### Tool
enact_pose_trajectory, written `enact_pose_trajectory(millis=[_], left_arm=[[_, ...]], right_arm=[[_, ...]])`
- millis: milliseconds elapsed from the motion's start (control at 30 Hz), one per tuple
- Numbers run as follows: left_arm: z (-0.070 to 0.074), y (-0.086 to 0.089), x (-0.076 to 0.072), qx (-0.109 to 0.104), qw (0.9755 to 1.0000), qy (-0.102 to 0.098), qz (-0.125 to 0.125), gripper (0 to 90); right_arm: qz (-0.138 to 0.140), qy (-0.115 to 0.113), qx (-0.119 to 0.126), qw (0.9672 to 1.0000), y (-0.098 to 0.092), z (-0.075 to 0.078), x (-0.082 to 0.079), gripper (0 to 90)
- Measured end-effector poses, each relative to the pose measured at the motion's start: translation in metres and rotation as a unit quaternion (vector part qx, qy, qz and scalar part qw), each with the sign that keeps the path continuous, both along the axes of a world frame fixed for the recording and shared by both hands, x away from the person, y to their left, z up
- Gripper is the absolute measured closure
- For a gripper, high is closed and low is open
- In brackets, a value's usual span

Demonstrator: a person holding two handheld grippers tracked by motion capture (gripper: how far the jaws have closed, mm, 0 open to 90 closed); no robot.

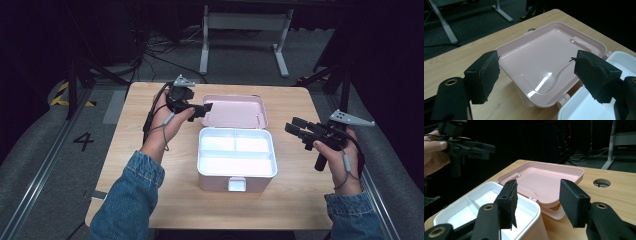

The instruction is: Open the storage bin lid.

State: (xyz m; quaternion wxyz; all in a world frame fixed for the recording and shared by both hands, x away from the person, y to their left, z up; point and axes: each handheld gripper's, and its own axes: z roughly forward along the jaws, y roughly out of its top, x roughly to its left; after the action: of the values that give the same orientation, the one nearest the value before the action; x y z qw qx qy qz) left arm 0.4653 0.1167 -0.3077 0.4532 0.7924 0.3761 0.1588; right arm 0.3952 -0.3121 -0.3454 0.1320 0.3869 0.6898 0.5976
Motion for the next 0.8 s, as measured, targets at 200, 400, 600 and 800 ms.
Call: enact_pose_trajectory(millis=[200,400,600,800], left_arm=[[0.013,0.018,-0.024,0.005,0.9998,-0.017,-0.011,21.3],[0.018,0.036,-0.044,0.007,0.9995,-0.025,-0.014,21.2],[0.019,0.058,-0.058,0.000,0.9993,-0.035,-0.008,21.3],[0.013,0.083,-0.068,0.009,0.9990,-0.041,0.019,21.1]], right_arm=[[0.001,0.002,0.000,1.0000,0.001,0.000,0.006,49.4],[-0.004,0.008,-0.004,1.0000,-0.004,-0.002,0.009,47.5],[-0.021,0.006,-0.012,0.9997,-0.015,-0.003,0.007,46.5],[-0.032,0.011,-0.017,0.9993,-0.023,-0.005,0.006,45.0]])
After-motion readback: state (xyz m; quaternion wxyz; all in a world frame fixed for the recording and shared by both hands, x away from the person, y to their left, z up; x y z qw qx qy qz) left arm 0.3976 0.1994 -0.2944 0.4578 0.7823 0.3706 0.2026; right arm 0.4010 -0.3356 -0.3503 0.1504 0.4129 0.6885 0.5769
